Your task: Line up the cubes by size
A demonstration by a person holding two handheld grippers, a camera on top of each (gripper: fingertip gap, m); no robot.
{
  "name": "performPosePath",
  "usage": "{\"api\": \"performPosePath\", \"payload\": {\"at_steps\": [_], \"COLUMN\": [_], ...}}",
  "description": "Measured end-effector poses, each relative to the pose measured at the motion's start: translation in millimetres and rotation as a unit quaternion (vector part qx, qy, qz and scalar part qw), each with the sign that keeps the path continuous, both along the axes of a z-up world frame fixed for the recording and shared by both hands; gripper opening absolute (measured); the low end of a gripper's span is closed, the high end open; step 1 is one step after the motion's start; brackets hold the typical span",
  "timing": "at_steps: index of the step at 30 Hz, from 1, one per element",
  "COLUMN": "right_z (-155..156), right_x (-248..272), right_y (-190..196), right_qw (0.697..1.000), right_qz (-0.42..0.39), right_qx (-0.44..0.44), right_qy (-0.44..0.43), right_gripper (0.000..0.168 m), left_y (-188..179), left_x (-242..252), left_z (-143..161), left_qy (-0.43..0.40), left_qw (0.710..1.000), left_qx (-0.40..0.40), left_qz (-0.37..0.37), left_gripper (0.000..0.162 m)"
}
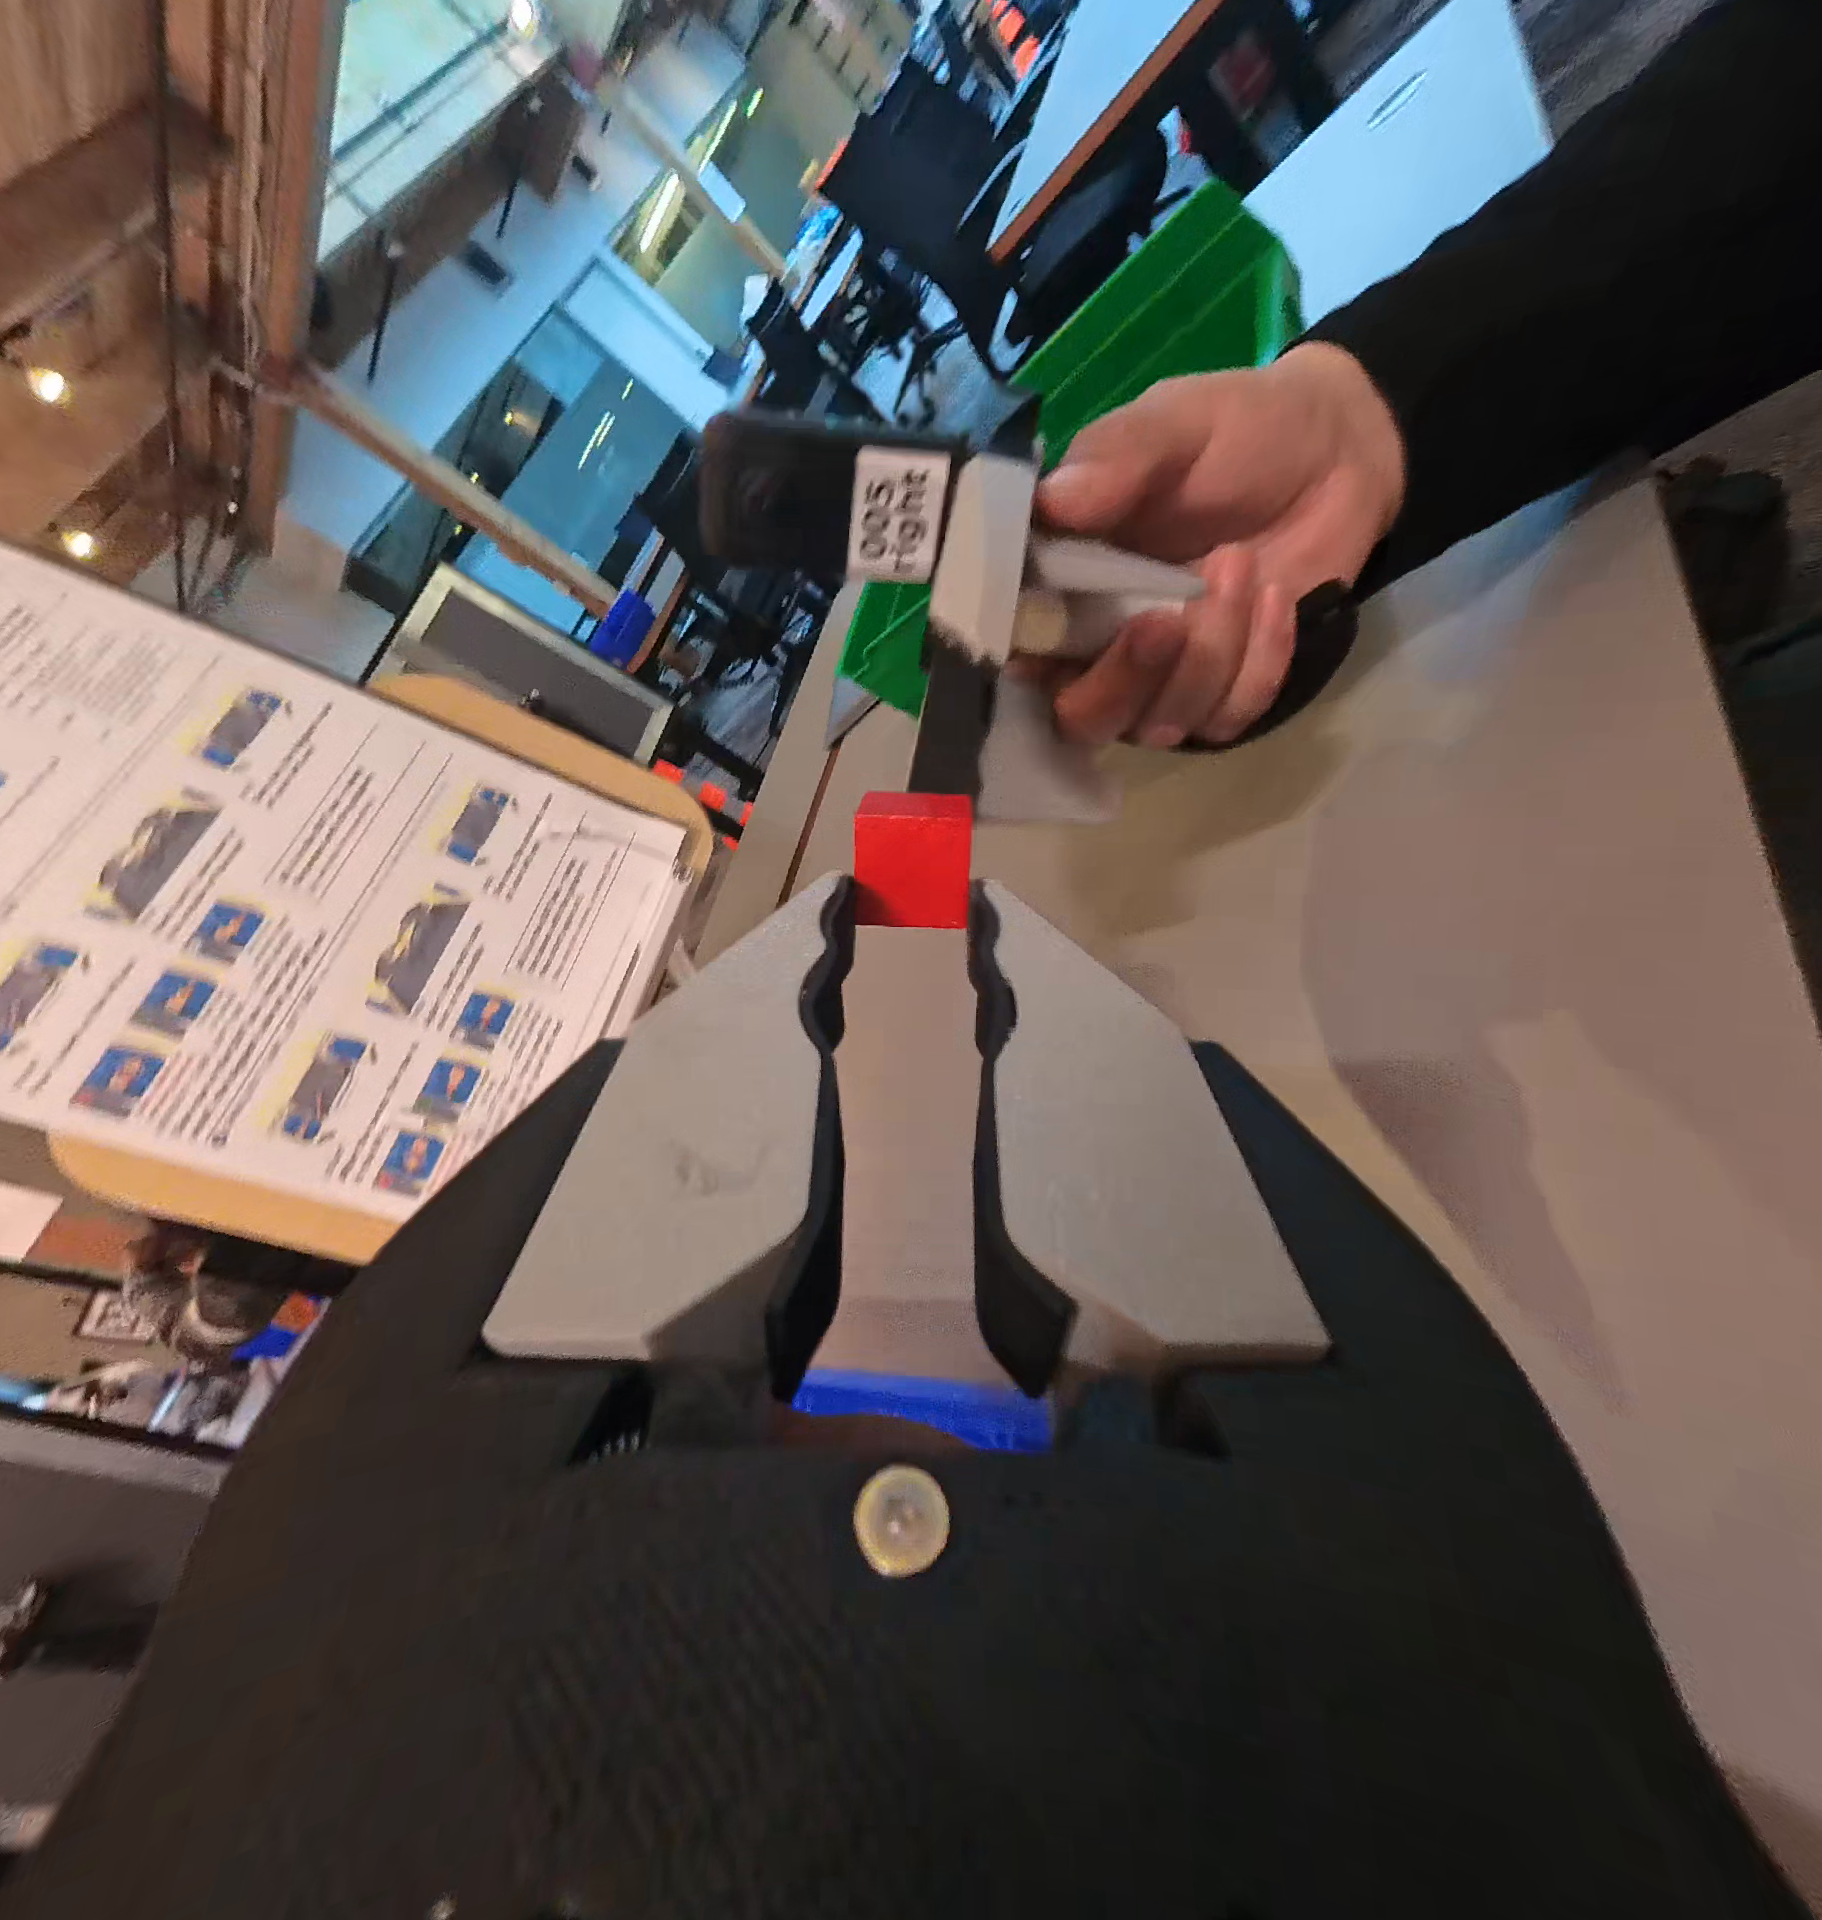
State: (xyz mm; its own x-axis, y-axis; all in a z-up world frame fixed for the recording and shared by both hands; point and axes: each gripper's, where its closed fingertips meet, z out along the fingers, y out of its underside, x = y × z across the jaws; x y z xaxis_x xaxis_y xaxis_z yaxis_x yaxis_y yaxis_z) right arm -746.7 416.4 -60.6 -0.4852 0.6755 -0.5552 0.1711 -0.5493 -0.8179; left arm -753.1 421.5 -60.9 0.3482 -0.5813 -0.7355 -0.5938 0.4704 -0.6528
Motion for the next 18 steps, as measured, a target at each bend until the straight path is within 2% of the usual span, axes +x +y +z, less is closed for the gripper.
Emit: {"api": "performPosePath", "payload": {"at_steps": [2, 4, 8, 18], "right_z": [-3.0, -1.4, -0.6, 2.7], "right_x": [-3.5, -1.0, 3.8, 6.2], "right_y": [-3.1, -6.5, -3.5, -6.4], "right_qw": [1.0, 1.0, 1.0, 0.999], "right_qz": [-0.001, 0.001, -0.012, -0.013], "right_qx": [0.006, 0.014, -0.007, -0.046], "right_qy": [-0.01, 0.001, 0.007, -0.006], "right_gripper": [0.048, 0.026, 0.019, 0.019], "left_y": [-0.1, 3.2, 5.6, 2.1], "left_x": [12.6, 19.2, 22.8, 24.6], "left_z": [0.1, -2.5, -5.7, -4.2], "left_qy": [0.006, 0.012, 0.005, -0.015], "left_qw": [1.0, 1.0, 1.0, 1.0], "left_qx": [0.003, 0.001, -0.007, -0.012], "left_qz": [-0.014, -0.016, -0.023, -0.024], "left_gripper": [0.019, 0.019, 0.019, 0.019]}}
